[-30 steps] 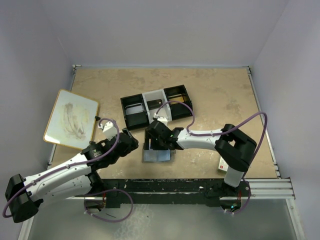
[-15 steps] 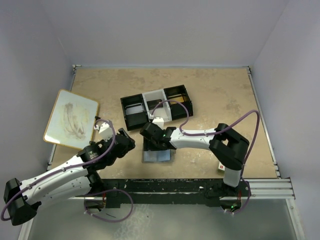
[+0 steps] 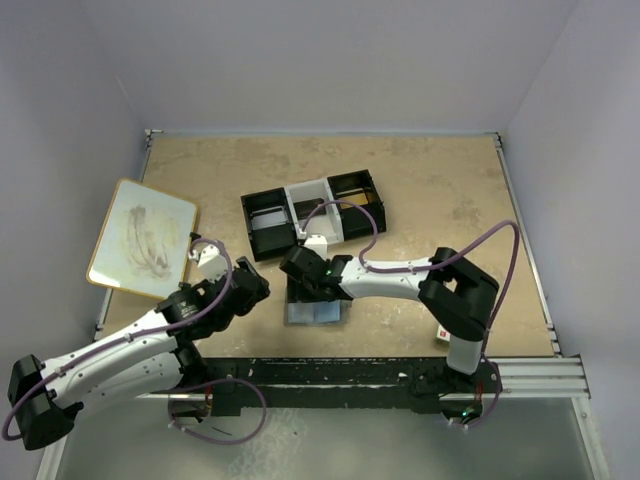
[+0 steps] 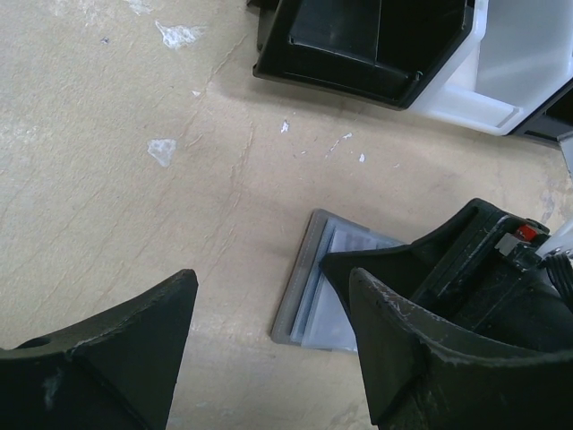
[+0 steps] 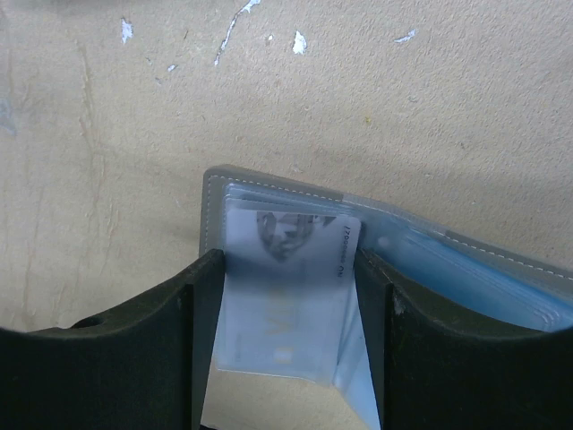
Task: Take the credit cards out of the card holder
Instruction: Adjust the card holder at the center of the board.
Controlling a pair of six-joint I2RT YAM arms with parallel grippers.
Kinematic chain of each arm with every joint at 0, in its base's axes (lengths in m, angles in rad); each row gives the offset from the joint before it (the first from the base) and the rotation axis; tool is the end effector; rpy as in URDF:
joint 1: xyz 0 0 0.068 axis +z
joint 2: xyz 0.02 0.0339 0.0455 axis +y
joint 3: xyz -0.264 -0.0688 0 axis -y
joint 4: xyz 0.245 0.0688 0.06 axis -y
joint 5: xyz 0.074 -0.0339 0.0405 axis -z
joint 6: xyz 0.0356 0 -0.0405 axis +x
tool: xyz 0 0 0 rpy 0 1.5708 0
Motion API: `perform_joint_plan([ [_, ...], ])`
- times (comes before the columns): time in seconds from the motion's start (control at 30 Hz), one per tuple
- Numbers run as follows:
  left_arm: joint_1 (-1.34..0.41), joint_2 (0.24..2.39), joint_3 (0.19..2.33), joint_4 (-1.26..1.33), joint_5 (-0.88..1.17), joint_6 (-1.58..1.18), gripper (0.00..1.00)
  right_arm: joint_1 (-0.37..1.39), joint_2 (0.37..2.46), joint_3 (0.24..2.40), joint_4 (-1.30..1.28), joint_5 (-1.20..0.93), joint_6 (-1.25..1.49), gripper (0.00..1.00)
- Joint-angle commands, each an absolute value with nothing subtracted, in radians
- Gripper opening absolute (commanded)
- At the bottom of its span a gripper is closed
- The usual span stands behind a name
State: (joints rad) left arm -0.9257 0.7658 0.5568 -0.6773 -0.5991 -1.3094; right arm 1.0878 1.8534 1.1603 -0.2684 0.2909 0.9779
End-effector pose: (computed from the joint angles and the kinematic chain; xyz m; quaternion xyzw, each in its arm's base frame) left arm 0.1045 -0.1055 0.2242 -0.2688 0.8647 -0.1666 0.3903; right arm 0.1866 0.3338 0.1680 -0.0084 0.9448 0.1840 0.2708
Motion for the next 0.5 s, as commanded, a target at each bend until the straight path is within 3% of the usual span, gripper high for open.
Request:
perform_joint_plan([
  [0.0, -0.929, 0.773, 0.578, -0.668, -0.617, -1.319, 0.66, 1.073, 1.871, 1.045, -0.165, 0.165, 0.980, 0.62],
  [0.33, -0.929, 0.795, 0.559, -0.601, -0.562, -1.283, 0.66, 1.003, 1.816, 0.908, 0.000, 0.023, 1.000, 0.67],
  [0.47, -0.930, 0.802, 0.549, -0.579, -0.544, -1.277, 0.66, 1.000, 1.819, 0.897, 0.010, 0.016, 1.005, 0.62],
])
